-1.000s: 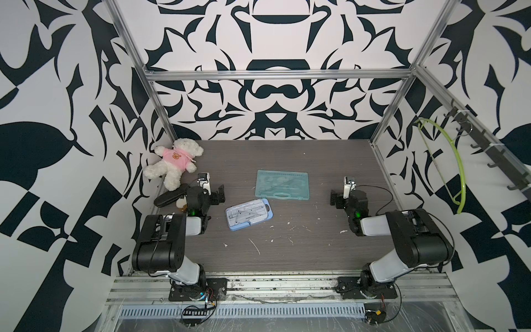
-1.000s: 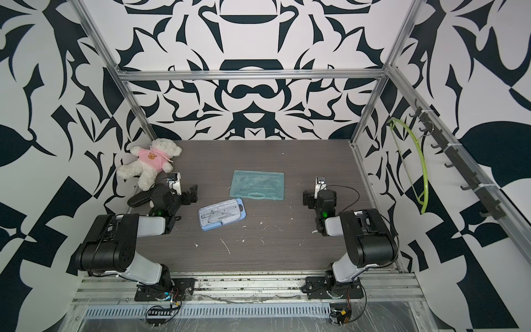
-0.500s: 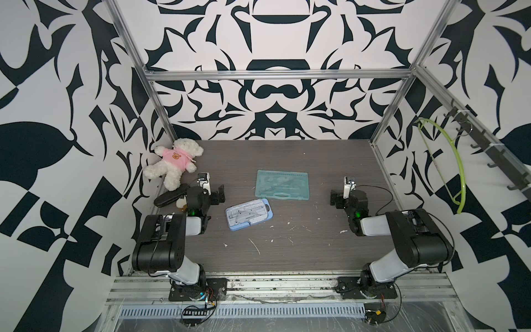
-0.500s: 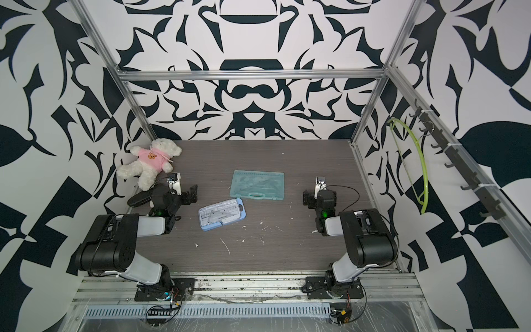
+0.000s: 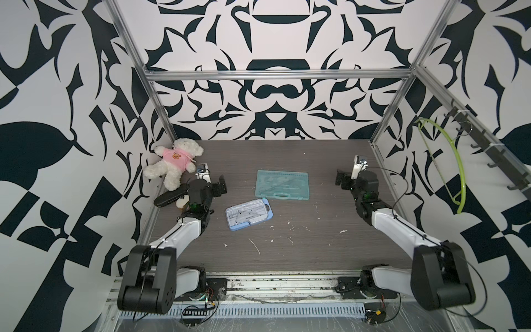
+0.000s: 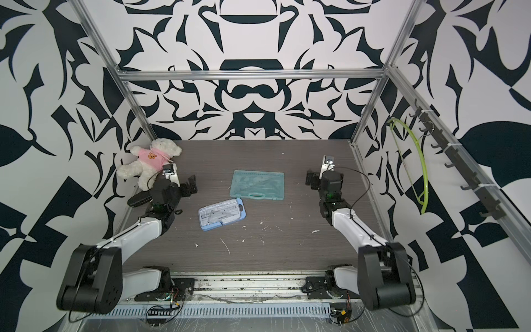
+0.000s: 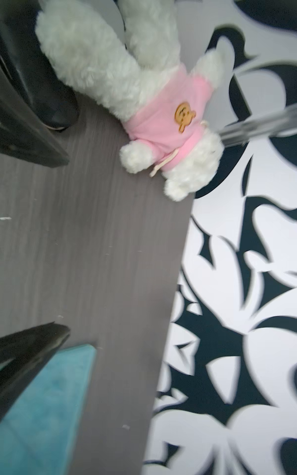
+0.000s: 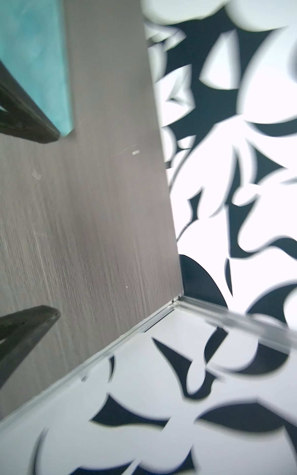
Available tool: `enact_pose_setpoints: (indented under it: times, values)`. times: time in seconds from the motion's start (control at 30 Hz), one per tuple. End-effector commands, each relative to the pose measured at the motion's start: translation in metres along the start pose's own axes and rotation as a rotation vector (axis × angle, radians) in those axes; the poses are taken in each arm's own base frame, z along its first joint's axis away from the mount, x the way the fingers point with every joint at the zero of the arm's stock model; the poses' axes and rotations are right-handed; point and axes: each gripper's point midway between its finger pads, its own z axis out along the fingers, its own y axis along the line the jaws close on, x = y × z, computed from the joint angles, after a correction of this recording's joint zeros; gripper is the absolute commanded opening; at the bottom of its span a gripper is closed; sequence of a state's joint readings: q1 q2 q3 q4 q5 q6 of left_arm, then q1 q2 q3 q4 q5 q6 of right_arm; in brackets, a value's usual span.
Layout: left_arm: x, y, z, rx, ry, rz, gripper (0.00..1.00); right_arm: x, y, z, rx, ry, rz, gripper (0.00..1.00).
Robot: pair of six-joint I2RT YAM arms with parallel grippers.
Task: Open the ruler set and take out the ruler
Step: Pick up the ruler set box at the center of the board.
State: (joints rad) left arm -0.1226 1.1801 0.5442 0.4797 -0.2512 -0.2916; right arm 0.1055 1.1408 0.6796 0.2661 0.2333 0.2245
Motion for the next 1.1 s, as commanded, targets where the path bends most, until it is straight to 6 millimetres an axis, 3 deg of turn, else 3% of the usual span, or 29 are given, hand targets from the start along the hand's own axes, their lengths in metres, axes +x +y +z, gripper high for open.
enact_pose_setpoints:
  times: [0.0,0.1,0.33,0.47,0.5,0.63,0.8,1.07]
  values:
    - [0.017,0.037,-0.007,-0.229,0.081,-0.463,0.99,0.017,0.003,-0.022,-0.037,0.105,0.168,0.98]
    - [0.015,-0.002,0.001,-0.016,0.176,-0.489,0.99,0.013,0.023,-0.034,-0.166,0.100,0.184,0.91]
    - [0.040,-0.074,-0.003,0.279,0.373,-0.461,0.99,0.037,0.019,-0.042,-0.143,0.232,0.193,0.86]
    - [0.049,-0.132,-0.022,0.366,0.417,-0.177,0.99,0.058,0.015,-0.047,-0.122,0.310,0.199,0.85]
    - [0.060,-0.149,-0.024,0.381,0.449,-0.085,0.99,0.064,0.014,-0.048,-0.114,0.333,0.201,0.85]
    - [0.075,-0.201,-0.036,0.390,0.513,0.231,0.99,0.085,0.013,-0.048,-0.088,0.429,0.195,0.82]
    - [0.085,-0.230,-0.036,0.311,0.580,0.468,0.99,0.102,0.024,-0.038,-0.106,0.518,0.118,0.81]
    - [0.126,-0.247,-0.021,0.262,0.733,0.482,0.99,0.143,0.059,-0.029,-0.199,0.671,-0.038,0.81]
